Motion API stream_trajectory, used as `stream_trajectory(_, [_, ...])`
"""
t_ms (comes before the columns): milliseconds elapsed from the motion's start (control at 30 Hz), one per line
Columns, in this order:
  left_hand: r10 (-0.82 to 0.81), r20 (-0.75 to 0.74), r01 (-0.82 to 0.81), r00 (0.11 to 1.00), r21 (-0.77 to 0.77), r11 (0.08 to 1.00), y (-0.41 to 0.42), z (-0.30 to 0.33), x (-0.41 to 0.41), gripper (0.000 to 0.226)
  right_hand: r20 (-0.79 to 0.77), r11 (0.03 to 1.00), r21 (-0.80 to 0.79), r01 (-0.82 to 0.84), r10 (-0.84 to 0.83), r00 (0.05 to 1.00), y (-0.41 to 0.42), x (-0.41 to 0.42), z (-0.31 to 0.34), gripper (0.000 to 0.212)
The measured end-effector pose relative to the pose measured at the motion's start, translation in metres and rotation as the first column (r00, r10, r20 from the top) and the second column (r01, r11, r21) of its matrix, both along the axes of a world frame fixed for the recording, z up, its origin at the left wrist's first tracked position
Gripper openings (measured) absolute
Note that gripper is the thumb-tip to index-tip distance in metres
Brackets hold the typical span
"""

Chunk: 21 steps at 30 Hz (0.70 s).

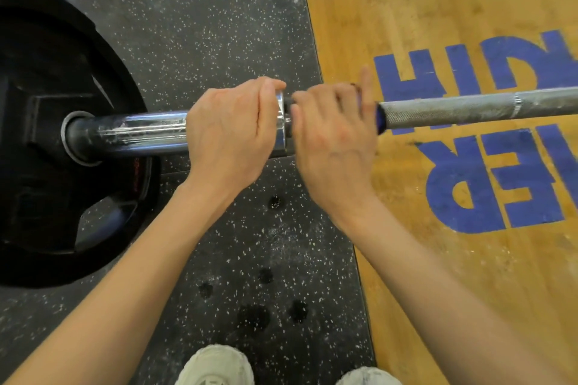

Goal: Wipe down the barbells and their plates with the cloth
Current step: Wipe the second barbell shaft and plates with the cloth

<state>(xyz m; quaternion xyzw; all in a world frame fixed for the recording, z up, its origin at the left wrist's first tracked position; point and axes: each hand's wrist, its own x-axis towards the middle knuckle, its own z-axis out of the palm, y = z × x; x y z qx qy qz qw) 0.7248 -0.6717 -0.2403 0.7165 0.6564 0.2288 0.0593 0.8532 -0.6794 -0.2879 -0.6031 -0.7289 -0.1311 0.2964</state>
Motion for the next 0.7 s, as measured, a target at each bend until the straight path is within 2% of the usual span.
stream_trajectory(67, [-0.011,-0.006,0.011,1.0,-0.005,1.0,0.0,0.001,0.0,0.045,0.099,0.995,0.04,-0.09,0.086,0.991,0.007,0.014,0.002,0.037])
stream_trajectory(133, [-0.017,0.004,0.017,1.0,-0.03,0.999,-0.001,0.002,0.001,0.046,0.166,0.995,0.046,-0.089,0.081,0.983,0.009,0.047,0.001,0.04])
stream_trajectory(233, [0.003,0.005,-0.003,1.0,-0.001,1.0,0.0,0.0,0.003,0.046,0.062,1.0,-0.007,0.024,-0.023,0.998,0.002,0.026,0.003,0.038])
stream_trajectory(300, [0.014,0.001,-0.014,1.0,0.026,1.0,0.0,-0.001,0.002,0.045,-0.009,0.999,0.003,-0.034,0.034,0.999,0.002,-0.002,-0.001,0.037])
stream_trajectory(367, [0.009,-0.002,-0.009,1.0,0.007,1.0,-0.001,0.0,0.001,0.044,0.06,0.991,0.048,-0.124,0.121,0.991,0.008,0.01,0.002,0.038])
stream_trajectory(433, [-0.001,0.009,0.001,1.0,-0.031,1.0,-0.001,0.001,0.002,0.044,0.128,0.991,0.032,-0.133,0.128,0.983,0.009,0.044,0.002,0.039])
stream_trajectory(533, [0.018,0.024,-0.018,1.0,-0.014,1.0,-0.001,0.0,0.003,0.044,0.054,0.999,-0.015,0.032,-0.032,0.998,0.001,0.025,0.007,0.035])
stream_trajectory(600, [0.022,0.038,-0.023,0.999,0.028,0.999,-0.004,-0.001,0.002,0.045,0.016,1.0,0.01,-0.011,0.011,1.0,0.001,-0.004,0.003,0.032])
stream_trajectory(700, [0.007,0.07,-0.008,0.997,0.005,1.0,-0.009,-0.002,0.003,0.047,0.103,0.993,0.097,-0.065,0.055,0.993,0.011,0.027,0.003,0.041])
